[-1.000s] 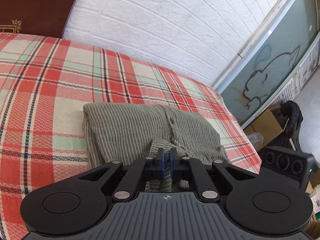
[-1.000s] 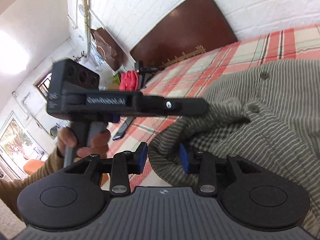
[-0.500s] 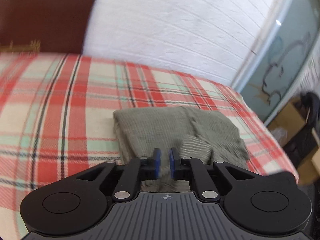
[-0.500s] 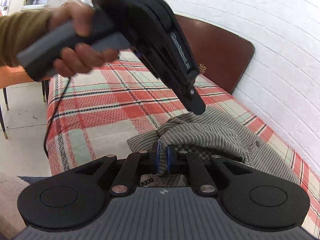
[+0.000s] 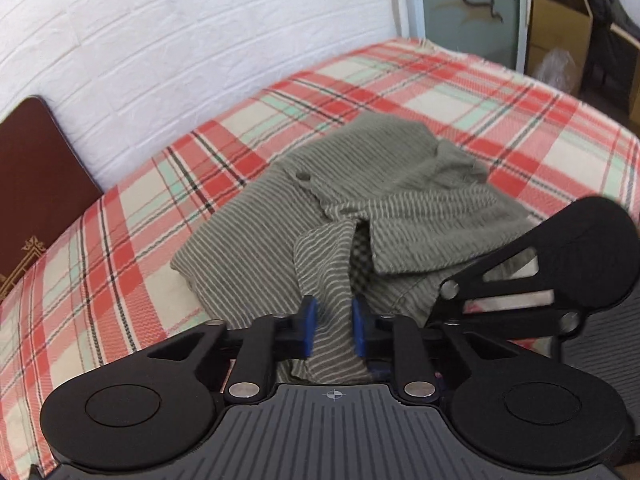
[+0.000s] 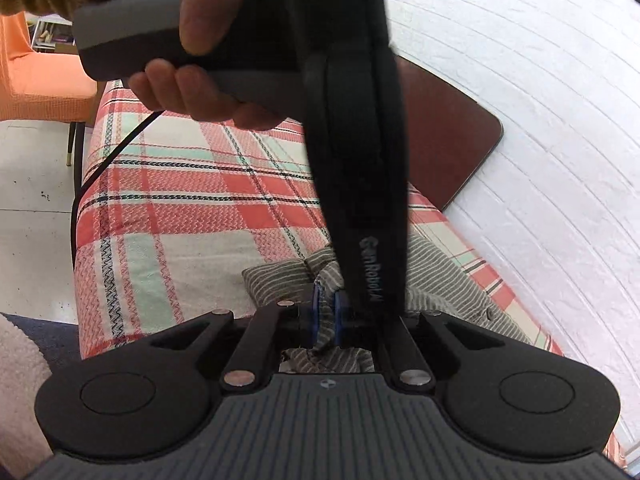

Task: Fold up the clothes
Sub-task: 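Pinch the folded bundle edge with both grippers, pressing it flat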

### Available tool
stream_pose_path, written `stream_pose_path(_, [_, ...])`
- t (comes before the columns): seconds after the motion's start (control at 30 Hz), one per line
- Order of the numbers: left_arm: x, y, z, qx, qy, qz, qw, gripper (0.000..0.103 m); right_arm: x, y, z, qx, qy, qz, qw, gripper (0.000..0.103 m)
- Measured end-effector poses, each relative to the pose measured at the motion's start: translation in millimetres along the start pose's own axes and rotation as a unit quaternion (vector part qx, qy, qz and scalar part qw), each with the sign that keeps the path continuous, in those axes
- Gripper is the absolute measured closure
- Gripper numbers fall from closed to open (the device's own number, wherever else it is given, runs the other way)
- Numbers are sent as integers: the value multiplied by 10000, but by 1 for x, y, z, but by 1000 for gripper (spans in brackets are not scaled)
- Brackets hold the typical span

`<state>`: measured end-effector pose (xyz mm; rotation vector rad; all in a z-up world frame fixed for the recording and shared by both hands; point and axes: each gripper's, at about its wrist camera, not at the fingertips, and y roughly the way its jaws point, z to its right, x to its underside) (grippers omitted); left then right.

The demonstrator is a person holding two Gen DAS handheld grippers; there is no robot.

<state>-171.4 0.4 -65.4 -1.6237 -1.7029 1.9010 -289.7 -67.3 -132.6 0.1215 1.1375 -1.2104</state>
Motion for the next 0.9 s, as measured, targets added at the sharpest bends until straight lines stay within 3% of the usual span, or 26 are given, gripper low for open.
stream_pose_path(0.07, [3, -1, 0, -8, -11, 70, 10000, 99, 1, -2, 2, -12, 32, 31, 10000, 93])
stream_pose_path(0.17, [5, -6, -26, 265, -739, 256, 9966, 100, 7, -8, 25, -395, 584, 232, 9972, 91])
stream_pose_path(0.2, [5, -7, -34, 355, -982, 317, 9940, 101, 8, -11, 33, -523, 768, 299, 9952, 85])
stream_pose_path(0.27, [7, -11, -51, 535, -1463, 440, 9868, 101, 12, -15, 49, -776, 1133, 433, 9896, 82])
stream_pose_path(0.33, [8, -14, -68, 714, -1941, 561, 9768, 101, 16, -20, 64, -1028, 1497, 565, 9817, 71])
stream_pose_path(0.43, [10, -17, -89, 963, -2497, 707, 9609, 101, 21, -26, 88, -1402, 2035, 761, 9660, 69])
stream_pose_path(0.57, [12, -21, -98, 1097, -2691, 895, 9526, 101, 28, -24, 124, -2029, 2660, 857, 9385, 69])
stream_pose_path(0.7, [14, -23, -96, 1111, -2685, 928, 9523, 101, 38, -1, 158, -2831, 3498, 763, 8898, 69])
stream_pose_path(0.8, [16, -23, -95, 1148, -2691, 930, 9517, 101, 41, 14, 166, -2931, 3685, 607, 8801, 70])
stream_pose_path(0.9, [14, -23, -95, 1173, -2701, 946, 9510, 101, 38, 23, 165, -3142, 3502, 513, 8809, 74])
